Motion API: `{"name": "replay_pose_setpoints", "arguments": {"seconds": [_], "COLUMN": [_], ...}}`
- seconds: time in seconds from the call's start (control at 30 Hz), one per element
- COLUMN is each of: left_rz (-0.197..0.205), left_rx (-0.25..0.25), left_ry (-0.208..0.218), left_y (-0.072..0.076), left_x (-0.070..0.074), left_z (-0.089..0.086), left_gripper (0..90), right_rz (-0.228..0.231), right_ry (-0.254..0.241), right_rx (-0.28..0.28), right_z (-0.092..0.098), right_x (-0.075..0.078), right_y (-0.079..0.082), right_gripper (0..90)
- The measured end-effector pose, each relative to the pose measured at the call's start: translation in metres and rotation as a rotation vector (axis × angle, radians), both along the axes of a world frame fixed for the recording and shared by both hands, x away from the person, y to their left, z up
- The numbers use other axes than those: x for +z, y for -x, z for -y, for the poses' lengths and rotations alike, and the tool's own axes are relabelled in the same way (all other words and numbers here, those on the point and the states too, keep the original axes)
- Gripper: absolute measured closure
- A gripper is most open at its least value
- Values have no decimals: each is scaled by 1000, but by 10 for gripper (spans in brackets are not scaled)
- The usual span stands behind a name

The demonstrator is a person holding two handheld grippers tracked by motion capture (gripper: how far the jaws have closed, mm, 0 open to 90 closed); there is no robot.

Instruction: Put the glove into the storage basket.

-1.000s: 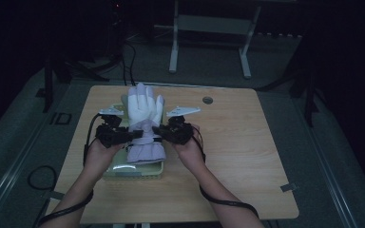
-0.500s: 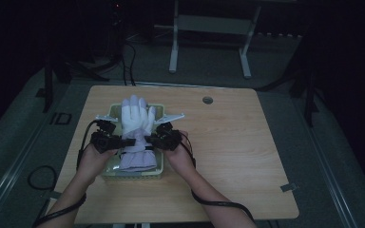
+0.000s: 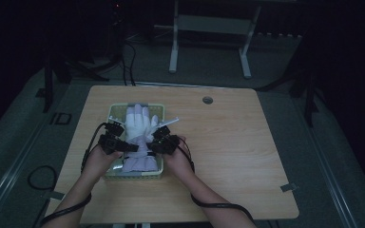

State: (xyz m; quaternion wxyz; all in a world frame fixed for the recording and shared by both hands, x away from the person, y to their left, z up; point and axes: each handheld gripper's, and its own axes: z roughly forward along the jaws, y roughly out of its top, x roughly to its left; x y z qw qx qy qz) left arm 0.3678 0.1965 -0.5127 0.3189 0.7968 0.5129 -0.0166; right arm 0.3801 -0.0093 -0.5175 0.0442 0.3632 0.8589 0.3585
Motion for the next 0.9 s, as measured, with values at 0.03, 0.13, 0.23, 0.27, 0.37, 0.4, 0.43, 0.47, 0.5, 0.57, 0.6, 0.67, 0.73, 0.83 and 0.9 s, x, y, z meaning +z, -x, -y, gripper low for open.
{"name": "replay_pose_setpoints", "arguments": {"seconds": [0.03,0.13,0.23,0.27,0.37,0.4,0.43,0.47,0.5,0.57,0.6,0.67,0.73,0.83,0.9], "left_rz": [-10,-22,-17,-14,1,11,23,35,49,75,93,142,220,309,351], "left_rx": [0,-3,6,13,8,15,12,12,15,32,23,33,56,77,85], "left_ry": [-8,-40,-75,-100,-164,-178,-217,-245,-267,-262,-246,-240,-192,-154,-106], "left_y": [-1,-4,-6,-6,-5,-5,-5,-4,-3,-2,-1,1,5,12,18], "left_x": [0,-1,-3,-4,-8,-8,-8,-7,-6,-5,-4,-2,2,10,15], "left_z": [0,2,3,5,13,16,19,22,24,24,23,21,18,14,13], "left_gripper": [616,590,555,527,474,453,436,412,397,348,304,141,53,13,13], "right_rz": [-5,-7,6,7,7,25,41,40,42,56,62,90,138,155,169], "right_ry": [9,39,54,52,16,26,33,31,23,-11,-32,-65,-89,-138,-147], "right_rx": [-4,-4,-9,-10,-6,-16,-15,-17,-13,-6,2,26,46,68,88], "right_z": [-1,-5,-6,-6,-4,-4,-3,-2,-1,4,7,12,18,28,35], "right_x": [0,0,0,0,2,4,5,6,6,9,11,18,24,29,31], "right_y": [0,-1,0,0,0,2,2,3,3,3,3,4,6,6,5], "right_gripper": [809,797,748,720,627,601,581,568,537,513,494,432,351,263,216]}}
